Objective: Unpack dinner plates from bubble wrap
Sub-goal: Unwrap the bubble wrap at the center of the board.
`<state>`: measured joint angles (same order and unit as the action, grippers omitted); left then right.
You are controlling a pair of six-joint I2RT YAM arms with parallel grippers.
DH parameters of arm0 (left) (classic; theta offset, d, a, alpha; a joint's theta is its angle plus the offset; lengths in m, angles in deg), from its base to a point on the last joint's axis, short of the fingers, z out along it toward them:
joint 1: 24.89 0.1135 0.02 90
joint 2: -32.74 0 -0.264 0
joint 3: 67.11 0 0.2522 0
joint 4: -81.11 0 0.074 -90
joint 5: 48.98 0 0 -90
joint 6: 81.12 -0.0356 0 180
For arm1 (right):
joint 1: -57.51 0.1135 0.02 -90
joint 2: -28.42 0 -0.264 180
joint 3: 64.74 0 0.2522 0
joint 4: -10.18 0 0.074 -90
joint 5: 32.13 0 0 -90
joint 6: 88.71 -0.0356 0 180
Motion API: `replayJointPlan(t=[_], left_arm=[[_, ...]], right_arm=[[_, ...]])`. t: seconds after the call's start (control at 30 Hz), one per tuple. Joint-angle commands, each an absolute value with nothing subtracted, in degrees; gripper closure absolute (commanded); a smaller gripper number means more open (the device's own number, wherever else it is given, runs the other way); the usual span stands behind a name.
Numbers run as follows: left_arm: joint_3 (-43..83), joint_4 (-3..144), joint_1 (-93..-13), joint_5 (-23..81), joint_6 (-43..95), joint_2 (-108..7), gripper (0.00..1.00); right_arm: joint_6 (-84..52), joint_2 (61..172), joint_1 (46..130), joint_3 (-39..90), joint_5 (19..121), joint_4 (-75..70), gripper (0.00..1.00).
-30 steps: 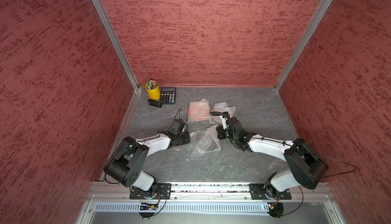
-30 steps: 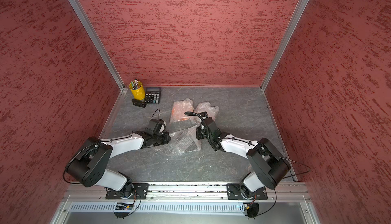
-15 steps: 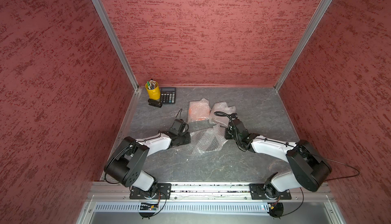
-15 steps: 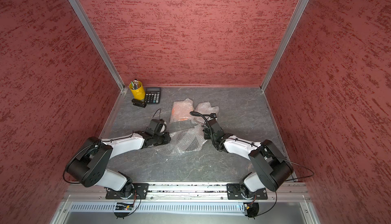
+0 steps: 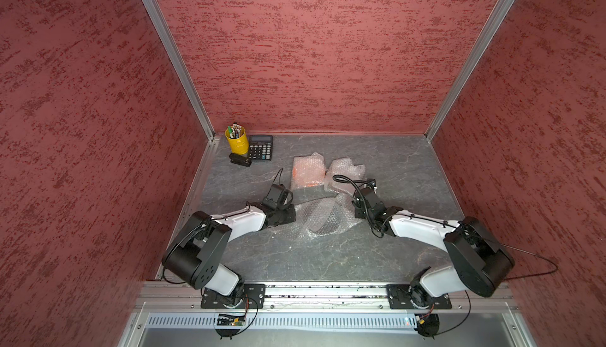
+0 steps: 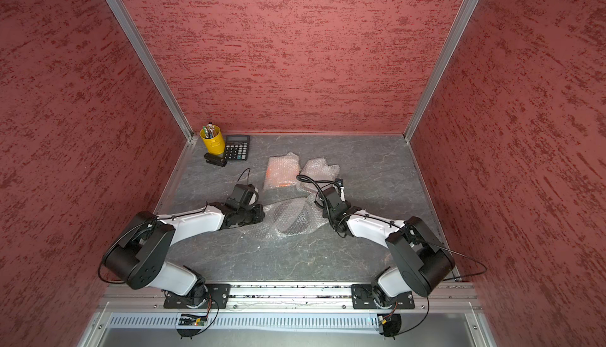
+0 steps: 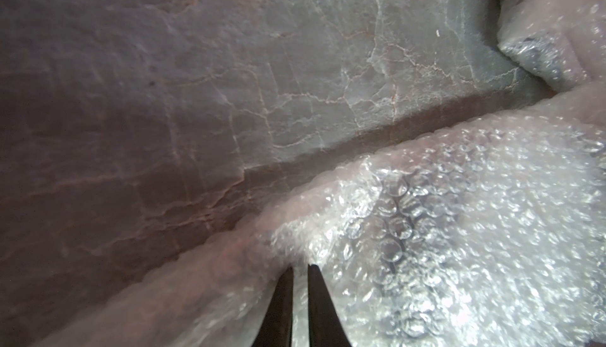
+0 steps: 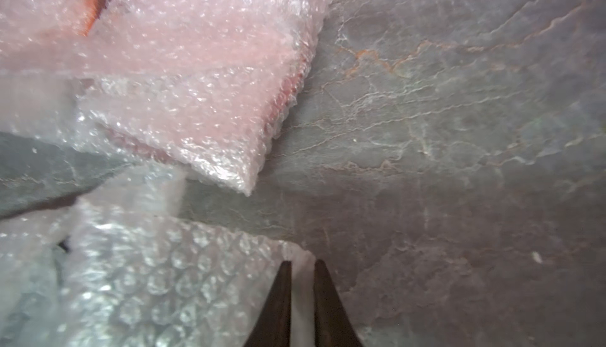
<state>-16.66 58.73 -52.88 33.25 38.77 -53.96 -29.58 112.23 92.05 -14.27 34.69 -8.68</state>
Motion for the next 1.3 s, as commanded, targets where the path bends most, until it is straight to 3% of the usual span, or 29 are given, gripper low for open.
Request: replayJointPlan(t=[0.0, 0.1, 0.33, 0.43, 0.73, 0.93, 1.07, 1.27], left_arm=[[-17.0, 54.8, -53.2, 34.8, 37.8, -55.8, 0.87], [-17.0, 54.8, -53.3, 34.8, 37.8, -55.8, 0.87], [-17.0, 54.6, -53.5, 35.1, 37.9, -55.9, 0.87], [-16.9, 54.5, -53.5, 35.2, 37.8, -55.9, 0.87], [-16.8, 54.3, -53.6, 35.3, 37.9, -55.8, 0.88], [-16.8, 54.1, -53.6, 35.5, 37.8, -55.7, 0.88], [-16.8, 54.1, -53.6, 35.5, 37.8, -55.6, 0.88], [-16.6, 54.3, -53.8, 34.7, 37.5, -55.4, 0.88]], right_arm=[[-31.7, 108.9, 91.8, -14.4, 30.0, -10.8, 0.64], [-32.6, 106.5, 91.8, -14.4, 26.4, -12.2, 0.52], [-33.7, 99.7, 91.8, -14.0, 19.4, -13.7, 0.47], [-28.3, 96.9, 91.9, -14.4, 24.1, -9.4, 0.46], [-16.0, 90.2, 91.9, -17.8, 50.6, 2.9, 0.45], [-13.7, 93.1, 91.9, -18.1, 65.5, 4.8, 0.45], [-14.2, 98.1, 91.8, -17.4, 69.4, 4.4, 0.45], [-16.4, 103.1, 92.0, -17.8, 64.7, 3.6, 0.48]])
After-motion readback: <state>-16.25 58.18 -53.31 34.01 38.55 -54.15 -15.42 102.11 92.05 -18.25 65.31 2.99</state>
